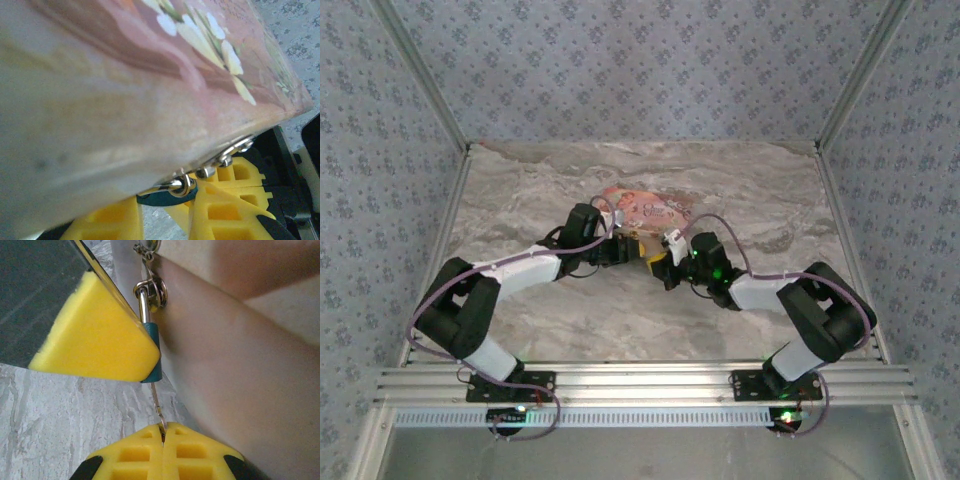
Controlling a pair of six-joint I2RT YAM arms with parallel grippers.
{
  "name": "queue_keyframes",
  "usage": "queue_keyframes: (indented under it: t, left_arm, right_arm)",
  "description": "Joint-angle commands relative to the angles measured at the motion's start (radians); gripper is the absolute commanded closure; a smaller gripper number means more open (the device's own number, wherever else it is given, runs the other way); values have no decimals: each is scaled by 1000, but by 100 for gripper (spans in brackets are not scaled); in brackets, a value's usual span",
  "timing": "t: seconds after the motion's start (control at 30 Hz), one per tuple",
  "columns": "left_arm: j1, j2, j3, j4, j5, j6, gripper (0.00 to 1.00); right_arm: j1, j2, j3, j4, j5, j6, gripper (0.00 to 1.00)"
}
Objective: Unlock a padlock with a key
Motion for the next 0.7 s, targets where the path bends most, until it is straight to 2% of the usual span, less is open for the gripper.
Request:
queue_keyframes:
  t: [0.0, 0.13, 0.23, 0.47, 0.67]
  left_arm:
    - [-30, -24, 8, 7, 90, -10, 78]
    - [-36, -21, 3, 16, 86, -11, 78]
    - [-36, -19, -4, 33, 85, -20, 78]
    - [-35, -21, 0, 15, 86, -2, 78]
    - [-36, -22, 13, -25, 93, 22, 78]
  right_arm:
    - [11, -13, 51, 97, 28, -6, 100]
    - [-21, 9, 39, 226, -46, 108, 100]
    - [-24, 12, 43, 259, -82, 149, 100]
    - [-34, 24, 67, 222, -124, 149, 100]
    - [-40, -16, 65, 143, -51, 61, 100]
